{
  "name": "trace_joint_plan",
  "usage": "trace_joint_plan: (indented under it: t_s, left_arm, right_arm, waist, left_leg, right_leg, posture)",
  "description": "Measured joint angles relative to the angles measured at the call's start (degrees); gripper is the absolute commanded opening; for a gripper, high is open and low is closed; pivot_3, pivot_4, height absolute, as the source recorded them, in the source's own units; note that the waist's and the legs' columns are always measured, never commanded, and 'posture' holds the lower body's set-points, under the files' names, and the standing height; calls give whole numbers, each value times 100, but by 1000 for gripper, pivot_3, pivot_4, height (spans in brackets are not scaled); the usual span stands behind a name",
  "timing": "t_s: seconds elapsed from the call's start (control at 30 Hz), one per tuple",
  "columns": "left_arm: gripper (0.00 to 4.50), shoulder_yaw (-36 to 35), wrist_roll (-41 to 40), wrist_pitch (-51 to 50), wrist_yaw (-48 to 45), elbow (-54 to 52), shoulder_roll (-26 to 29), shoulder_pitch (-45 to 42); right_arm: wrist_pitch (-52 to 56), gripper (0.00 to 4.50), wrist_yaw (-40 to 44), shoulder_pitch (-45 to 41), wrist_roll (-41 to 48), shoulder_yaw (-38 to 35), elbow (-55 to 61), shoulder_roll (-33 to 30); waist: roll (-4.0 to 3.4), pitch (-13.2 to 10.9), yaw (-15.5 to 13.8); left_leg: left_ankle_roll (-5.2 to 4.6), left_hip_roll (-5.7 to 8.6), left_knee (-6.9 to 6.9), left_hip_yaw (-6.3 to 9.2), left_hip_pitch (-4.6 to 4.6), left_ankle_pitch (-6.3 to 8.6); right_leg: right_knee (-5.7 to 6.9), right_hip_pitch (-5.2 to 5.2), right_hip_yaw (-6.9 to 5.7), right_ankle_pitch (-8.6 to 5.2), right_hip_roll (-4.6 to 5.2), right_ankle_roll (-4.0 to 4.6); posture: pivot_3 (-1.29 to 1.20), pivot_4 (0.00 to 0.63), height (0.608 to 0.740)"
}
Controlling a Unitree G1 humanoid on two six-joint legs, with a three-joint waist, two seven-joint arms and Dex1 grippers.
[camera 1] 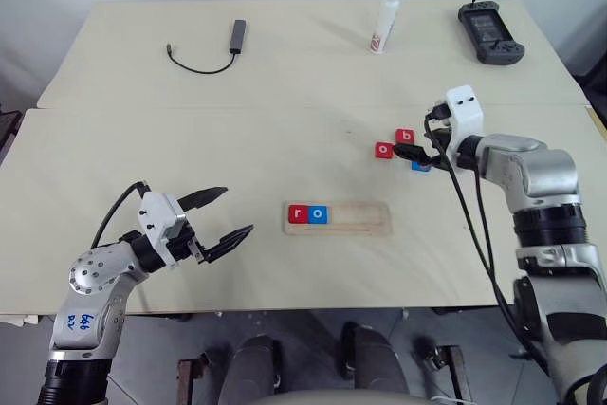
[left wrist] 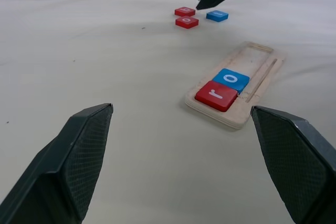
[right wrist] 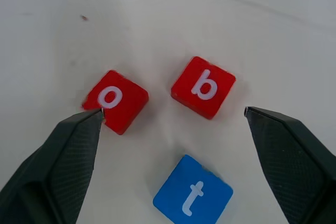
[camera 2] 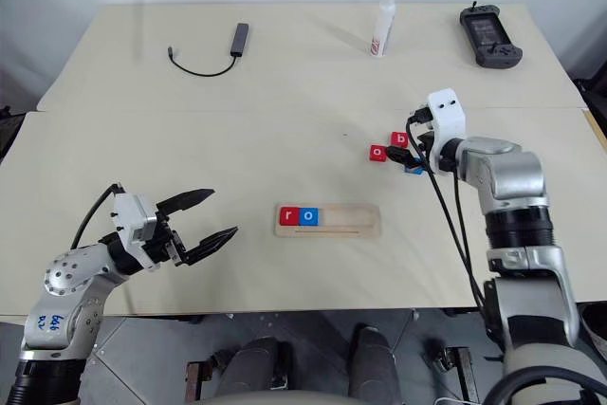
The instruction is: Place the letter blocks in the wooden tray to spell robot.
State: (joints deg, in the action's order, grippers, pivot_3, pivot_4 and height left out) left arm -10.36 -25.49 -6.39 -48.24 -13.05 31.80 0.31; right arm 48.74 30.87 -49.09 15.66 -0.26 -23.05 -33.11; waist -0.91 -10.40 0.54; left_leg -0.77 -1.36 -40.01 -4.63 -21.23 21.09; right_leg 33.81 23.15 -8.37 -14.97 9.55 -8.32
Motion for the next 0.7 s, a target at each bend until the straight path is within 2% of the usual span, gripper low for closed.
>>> trace_joint_plan:
  t_s: [0.2, 0.43, 0.7]
  left_arm:
    - [4459, 48, 10, 2, 1, -6, -4, -21]
    - [4459, 136, 12, 2, -2, -8, -4, -33]
    - [4500, 162, 14, 5, 1, -8, -11, -99]
  right_arm:
    - [-277, 4500, -922, -540, -222, -373, -1022, 526]
    - [-825, 4500, -1483, -761, -431, -526, -1758, 869]
    - [-840, 1794, -1590, -723, -501, -552, -1691, 940]
  waist:
    - [0, 0, 25]
    - [0, 0, 107]
    - [-1, 0, 121]
  left_leg:
    - [0, 1, 5, -13, -7, 0]
    - [1, 1, 7, -23, -4, 0]
    - [1, -10, 9, -45, 2, 0]
  right_leg:
    - [5, 18, 12, 0, -1, 0]
    - [8, 23, 24, 0, -2, 0]
    - [10, 33, 46, 0, -13, 0]
  posture:
    - [0, 150, 740]
    - [0, 150, 740]
    - [0, 150, 740]
